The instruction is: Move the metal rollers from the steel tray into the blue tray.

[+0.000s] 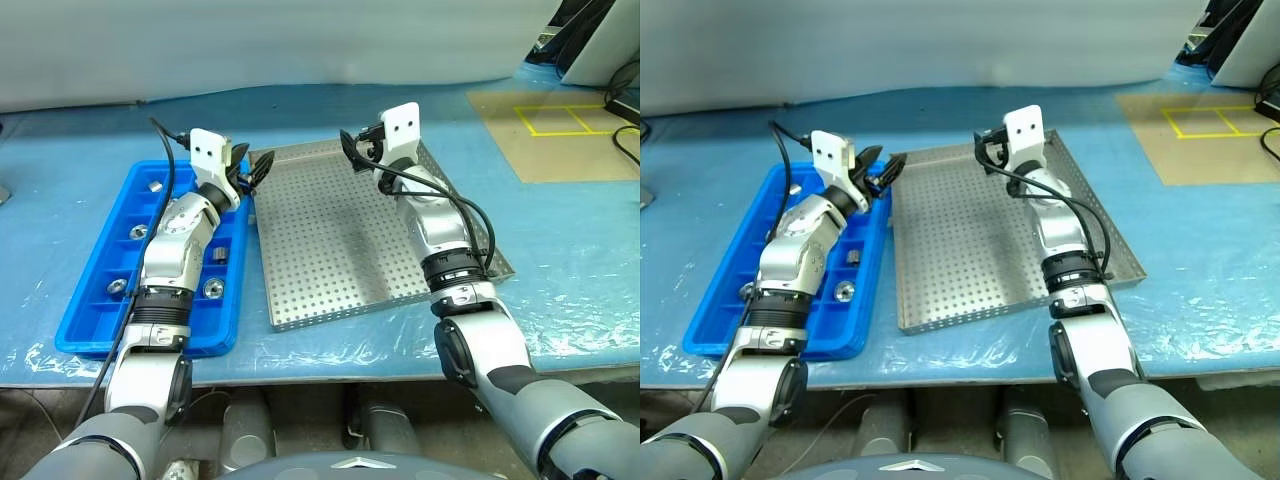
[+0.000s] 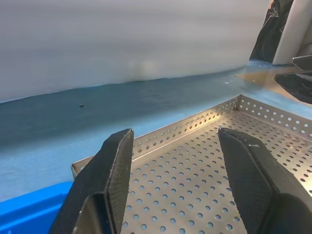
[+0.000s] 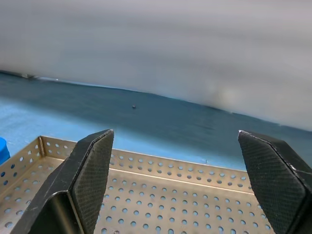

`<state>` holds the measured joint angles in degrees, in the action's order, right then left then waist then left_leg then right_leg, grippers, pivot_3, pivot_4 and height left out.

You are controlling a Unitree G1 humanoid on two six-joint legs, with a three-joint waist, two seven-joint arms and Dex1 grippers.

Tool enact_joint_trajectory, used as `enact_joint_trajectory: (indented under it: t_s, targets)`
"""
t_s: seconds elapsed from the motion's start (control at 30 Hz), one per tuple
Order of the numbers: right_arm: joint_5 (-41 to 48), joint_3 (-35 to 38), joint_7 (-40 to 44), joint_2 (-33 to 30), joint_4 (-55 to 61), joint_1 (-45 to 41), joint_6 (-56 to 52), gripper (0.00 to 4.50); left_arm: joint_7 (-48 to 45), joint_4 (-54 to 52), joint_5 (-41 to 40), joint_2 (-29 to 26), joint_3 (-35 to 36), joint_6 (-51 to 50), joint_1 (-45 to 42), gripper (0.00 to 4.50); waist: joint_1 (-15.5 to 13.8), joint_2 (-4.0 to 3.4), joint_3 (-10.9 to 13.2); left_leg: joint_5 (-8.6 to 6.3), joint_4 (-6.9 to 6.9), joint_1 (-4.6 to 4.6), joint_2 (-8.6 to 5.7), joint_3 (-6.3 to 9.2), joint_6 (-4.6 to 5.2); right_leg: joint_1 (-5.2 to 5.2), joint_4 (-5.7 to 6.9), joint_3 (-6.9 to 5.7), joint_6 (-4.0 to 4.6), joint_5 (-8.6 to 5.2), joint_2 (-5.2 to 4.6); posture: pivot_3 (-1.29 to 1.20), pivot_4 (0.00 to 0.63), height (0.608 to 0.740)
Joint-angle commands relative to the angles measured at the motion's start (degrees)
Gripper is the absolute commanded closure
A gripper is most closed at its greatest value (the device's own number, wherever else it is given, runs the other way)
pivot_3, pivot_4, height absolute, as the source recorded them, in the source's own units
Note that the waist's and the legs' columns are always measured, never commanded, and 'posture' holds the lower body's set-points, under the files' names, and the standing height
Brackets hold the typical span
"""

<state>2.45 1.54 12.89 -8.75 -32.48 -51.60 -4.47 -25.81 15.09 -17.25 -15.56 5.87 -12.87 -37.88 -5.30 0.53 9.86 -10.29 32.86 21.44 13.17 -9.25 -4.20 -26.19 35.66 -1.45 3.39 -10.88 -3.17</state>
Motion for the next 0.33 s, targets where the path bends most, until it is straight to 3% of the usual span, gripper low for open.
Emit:
enact_joint_trajectory:
  t_s: [0.03,0.33]
  targets:
    - [-0.25,-0.08,-0.63,0.35,2.18,0.01,1.31,0.22,-0.25,-2.97,0.06,-0.5,-0.1,-0.69,-0.86,1.54,0.02,0.0,0.0,0.0,0.0,0.0,0.0,0.0,0.0,0.0,0.0,0.0,0.0,0.0,0.0,0.03,0.15,0.74]
    - [-1.03,-0.44,-0.99,0.34,3.63,1.27,1.18,0.22,-0.61,-1.8,0.68,-0.15,-0.88,-0.91,-1.93,1.54,0.16,0.0,0.0,0.0,0.0,0.0,0.0,0.0,0.0,0.0,-0.01,0.0,0.0,0.0,0.0,0.01,0.15,0.74]
